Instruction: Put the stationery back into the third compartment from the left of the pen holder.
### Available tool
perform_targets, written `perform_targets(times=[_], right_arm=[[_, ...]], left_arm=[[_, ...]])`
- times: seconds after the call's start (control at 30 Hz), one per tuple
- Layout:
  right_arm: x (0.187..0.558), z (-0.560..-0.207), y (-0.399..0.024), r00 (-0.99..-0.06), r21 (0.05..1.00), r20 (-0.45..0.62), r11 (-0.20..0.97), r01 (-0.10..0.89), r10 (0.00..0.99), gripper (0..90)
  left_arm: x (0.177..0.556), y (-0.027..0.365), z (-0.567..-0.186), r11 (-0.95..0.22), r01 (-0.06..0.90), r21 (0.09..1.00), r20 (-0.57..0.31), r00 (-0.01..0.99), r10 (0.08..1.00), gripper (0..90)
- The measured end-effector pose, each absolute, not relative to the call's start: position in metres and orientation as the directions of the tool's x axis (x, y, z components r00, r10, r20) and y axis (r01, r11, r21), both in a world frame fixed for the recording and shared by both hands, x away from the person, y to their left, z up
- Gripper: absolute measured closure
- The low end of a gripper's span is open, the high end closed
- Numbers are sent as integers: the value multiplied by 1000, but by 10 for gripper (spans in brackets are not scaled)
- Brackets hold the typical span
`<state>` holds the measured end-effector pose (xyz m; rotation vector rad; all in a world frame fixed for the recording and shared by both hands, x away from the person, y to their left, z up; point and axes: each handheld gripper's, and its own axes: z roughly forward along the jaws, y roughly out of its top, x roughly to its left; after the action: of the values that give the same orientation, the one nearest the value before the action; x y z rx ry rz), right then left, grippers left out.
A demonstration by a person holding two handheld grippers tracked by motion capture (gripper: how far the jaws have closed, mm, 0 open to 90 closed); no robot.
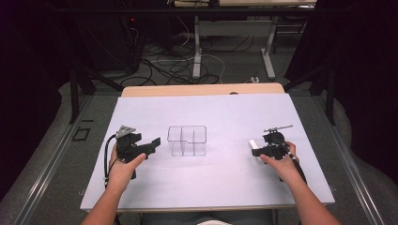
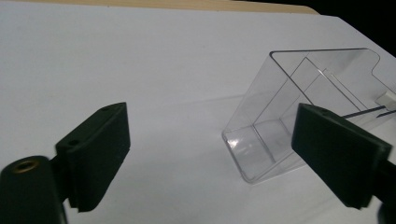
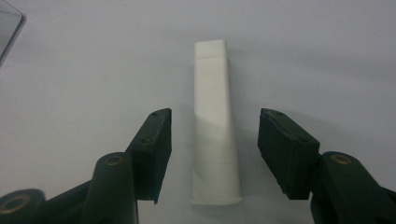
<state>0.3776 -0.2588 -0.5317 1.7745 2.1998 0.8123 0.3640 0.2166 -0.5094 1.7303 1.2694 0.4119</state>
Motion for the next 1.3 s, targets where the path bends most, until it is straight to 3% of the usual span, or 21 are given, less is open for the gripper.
perform_targets(times=[0.13,0.47,0.77,1.3], right_arm=[[379,-534,-257,-247,492,178,132,861,953,481],[379,-536,-255,-245,463,158,147,874,956,558],[374,-536,-240,-283,460,18,244,854,959,640],[376,-536,-242,-264,452,40,218,865,964,671]], left_arm=[[366,217,-511,-76,573,816,-228,439,869,2],[368,213,-512,-47,590,806,-267,433,861,2],[365,213,-506,-54,562,825,-264,468,844,2],[363,212,-504,-75,543,836,-231,473,850,18]])
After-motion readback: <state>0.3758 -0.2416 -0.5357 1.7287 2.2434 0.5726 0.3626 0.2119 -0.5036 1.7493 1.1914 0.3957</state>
